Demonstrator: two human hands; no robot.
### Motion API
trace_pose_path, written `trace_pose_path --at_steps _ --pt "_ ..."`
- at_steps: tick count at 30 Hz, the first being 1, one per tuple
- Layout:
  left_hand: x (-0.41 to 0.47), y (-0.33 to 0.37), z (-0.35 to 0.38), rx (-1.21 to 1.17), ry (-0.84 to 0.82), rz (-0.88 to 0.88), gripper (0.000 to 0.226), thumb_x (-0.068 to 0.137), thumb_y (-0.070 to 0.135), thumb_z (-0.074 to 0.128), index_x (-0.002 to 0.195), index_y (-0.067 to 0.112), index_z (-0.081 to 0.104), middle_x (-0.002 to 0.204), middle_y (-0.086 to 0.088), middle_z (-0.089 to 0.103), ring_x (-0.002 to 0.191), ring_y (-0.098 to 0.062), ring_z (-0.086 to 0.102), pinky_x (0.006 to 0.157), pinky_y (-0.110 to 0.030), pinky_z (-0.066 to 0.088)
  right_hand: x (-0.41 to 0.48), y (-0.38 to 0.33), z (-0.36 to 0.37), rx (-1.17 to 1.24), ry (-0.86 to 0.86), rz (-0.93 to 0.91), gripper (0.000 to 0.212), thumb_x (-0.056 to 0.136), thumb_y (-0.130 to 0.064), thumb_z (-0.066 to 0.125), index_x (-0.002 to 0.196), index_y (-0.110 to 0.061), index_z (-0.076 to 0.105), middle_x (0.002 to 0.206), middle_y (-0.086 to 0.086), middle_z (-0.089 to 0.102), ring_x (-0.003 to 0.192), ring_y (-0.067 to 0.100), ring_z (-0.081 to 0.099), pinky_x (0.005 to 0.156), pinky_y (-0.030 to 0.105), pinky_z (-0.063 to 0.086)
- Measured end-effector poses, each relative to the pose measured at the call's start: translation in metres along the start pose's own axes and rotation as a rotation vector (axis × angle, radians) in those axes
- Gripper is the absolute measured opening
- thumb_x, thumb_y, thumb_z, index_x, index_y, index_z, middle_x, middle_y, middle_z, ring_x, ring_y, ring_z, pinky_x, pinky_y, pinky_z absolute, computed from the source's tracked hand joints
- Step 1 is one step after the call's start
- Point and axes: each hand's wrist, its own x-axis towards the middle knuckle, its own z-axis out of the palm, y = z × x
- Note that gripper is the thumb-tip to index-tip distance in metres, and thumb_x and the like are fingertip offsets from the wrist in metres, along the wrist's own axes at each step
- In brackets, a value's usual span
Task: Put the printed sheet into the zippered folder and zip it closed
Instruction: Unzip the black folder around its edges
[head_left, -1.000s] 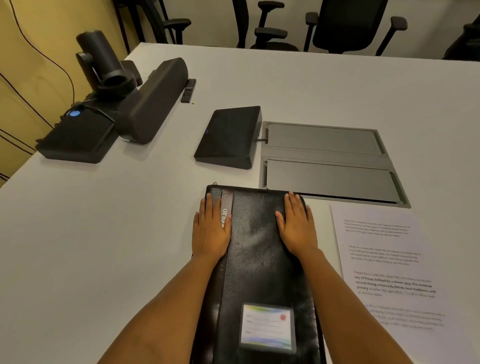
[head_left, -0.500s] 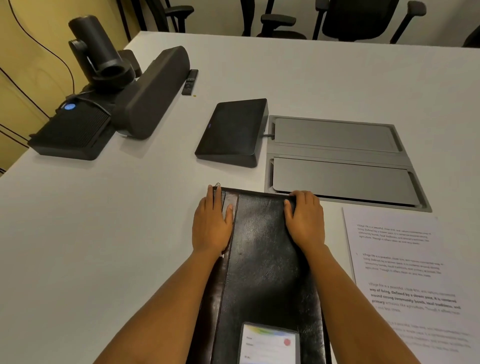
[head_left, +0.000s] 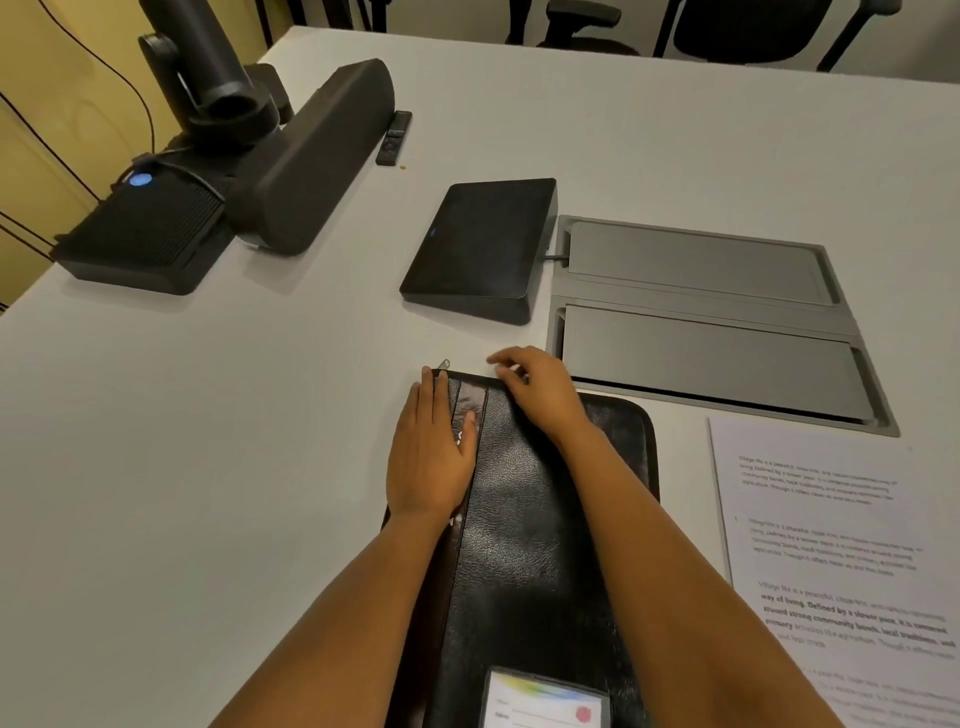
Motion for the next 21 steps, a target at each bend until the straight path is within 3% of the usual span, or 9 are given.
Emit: trace_pose_path --at_steps 4,7,12,18,21 --pt "0.002 -0.001 0.002 -0.03 0.003 -0.02 0.063 0.095 0.047 0.031 0.149 0.022 0.011 0.159 0.002 0.011 0.146 -0.017 0.016 0.116 -0.032 0.02 0.032 -0.019 0.008 -0.022 -0.219 -0.088 0.03 0.089 -0.01 0.058 0.117 -0.017 0.064 0.11 0.011 0.061 0.092 0.017 0.056 0.091 0.03 0.046" --pt "0.002 -0.001 0.002 -0.057 0.009 -0.034 0.064 0.094 0.048 0.032 0.149 0.024 0.01 0.159 0.002 0.012 0.146 -0.016 0.017 0.116 -0.034 0.023 0.048 -0.023 0.013 -0.126 -0.327 -0.175 0.024 0.087 -0.013 0.061 0.11 -0.018 0.069 0.108 0.01 0.057 0.09 0.013 0.05 0.082 0.023 0.041" --pt "0.001 -0.001 0.001 -0.049 0.011 -0.03 0.064 0.094 0.048 0.031 0.149 0.023 0.011 0.159 0.002 0.013 0.145 -0.016 0.017 0.116 -0.036 0.028 0.055 -0.023 0.025 -0.176 -0.292 -0.195 0.013 0.087 -0.023 0.062 0.096 -0.018 0.071 0.108 0.007 0.058 0.092 0.016 0.053 0.082 0.032 0.046" --pt "0.001 0.0 0.001 -0.047 0.009 -0.029 0.063 0.094 0.047 0.034 0.149 0.023 0.013 0.158 0.001 0.015 0.145 -0.017 0.019 0.115 -0.035 0.027 0.057 -0.023 0.032 -0.281 -0.197 -0.196 0.013 0.088 -0.033 0.059 0.096 -0.029 0.068 0.11 0.0 0.06 0.098 0.018 0.057 0.073 0.029 0.042" --pt "0.001 0.0 0.001 -0.045 0.012 -0.031 0.063 0.094 0.047 0.035 0.148 0.023 0.014 0.158 0.001 0.016 0.144 -0.017 0.021 0.114 -0.036 0.029 0.053 -0.022 0.032 -0.264 -0.204 -0.204 0.013 0.089 -0.03 0.057 0.098 -0.027 0.066 0.112 -0.001 0.058 0.098 0.017 0.056 0.078 0.034 0.047"
